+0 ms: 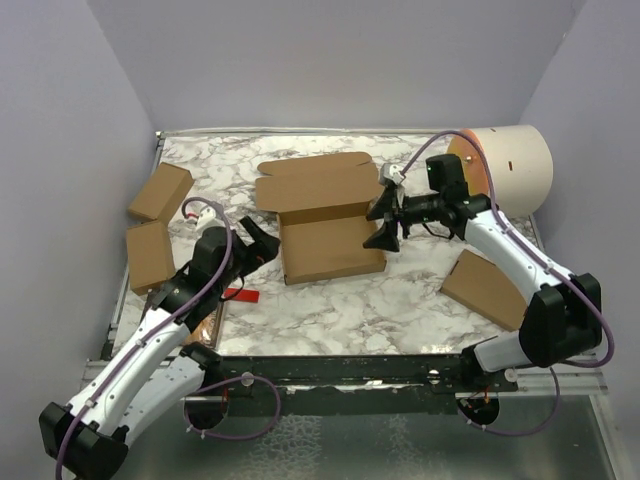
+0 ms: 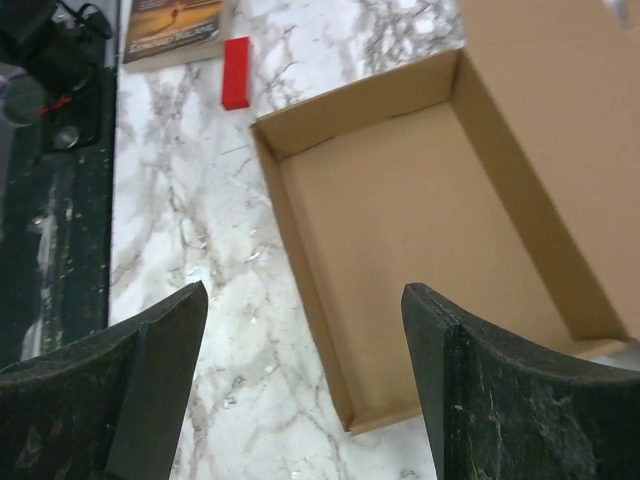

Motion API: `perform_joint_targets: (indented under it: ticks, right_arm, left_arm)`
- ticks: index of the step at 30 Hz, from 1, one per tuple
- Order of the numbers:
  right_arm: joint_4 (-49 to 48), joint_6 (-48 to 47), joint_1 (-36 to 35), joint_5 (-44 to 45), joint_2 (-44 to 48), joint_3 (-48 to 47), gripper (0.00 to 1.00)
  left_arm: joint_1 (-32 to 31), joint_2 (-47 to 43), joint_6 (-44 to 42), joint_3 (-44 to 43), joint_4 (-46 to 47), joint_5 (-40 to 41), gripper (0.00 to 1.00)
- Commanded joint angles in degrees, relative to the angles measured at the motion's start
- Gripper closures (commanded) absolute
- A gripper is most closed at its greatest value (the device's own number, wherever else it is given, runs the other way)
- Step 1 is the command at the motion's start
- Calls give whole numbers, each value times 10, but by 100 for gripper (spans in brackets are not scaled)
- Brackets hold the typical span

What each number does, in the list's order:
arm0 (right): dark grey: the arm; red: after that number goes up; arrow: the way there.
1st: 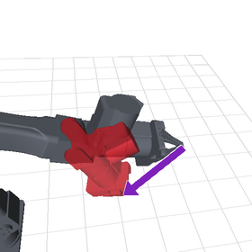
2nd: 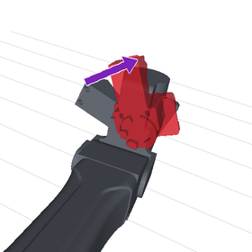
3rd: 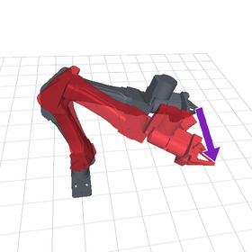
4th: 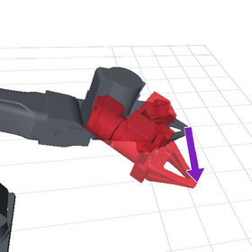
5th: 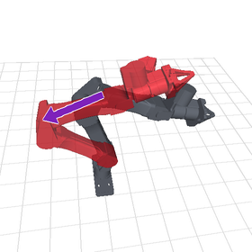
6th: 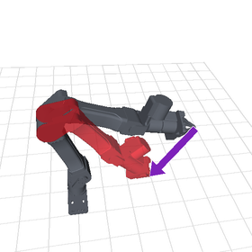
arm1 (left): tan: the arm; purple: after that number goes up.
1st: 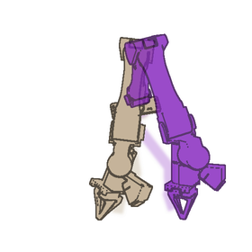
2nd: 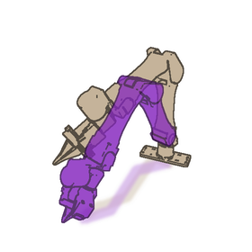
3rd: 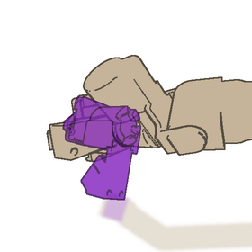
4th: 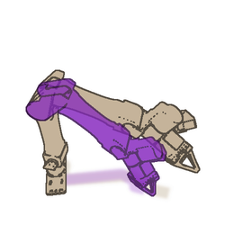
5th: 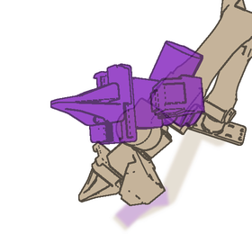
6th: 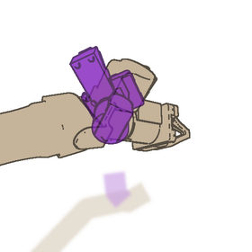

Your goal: Fold the paper box

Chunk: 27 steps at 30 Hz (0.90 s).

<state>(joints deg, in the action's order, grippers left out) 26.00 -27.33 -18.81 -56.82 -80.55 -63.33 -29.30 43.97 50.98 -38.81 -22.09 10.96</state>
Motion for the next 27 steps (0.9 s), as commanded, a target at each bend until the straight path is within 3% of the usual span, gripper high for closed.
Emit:
perform_joint_targets:
  ticks: [1, 7, 11, 16, 27]
  right_arm:
    - [58, -21, 2, -76, -34, 4, 21]
    - [-15, -6, 15, -51, -5, 77, 19]
    - [-29, 1, 31, -38, -11, 87, 19]
    - [-21, -4, 39, -35, -21, 85, 19]
    - [-23, -8, 48, -49, -16, 95, 18]
  left_arm:
    - [3, -22, 130, 13, -107, 39, 7]
    - [3, 17, 228, -18, -267, 94, 10]
    - [3, 41, 269, -8, -310, 110, 22]
    - [3, 98, 308, 15, -311, 120, 28]
    - [34, 235, 302, 27, -186, 107, 28]
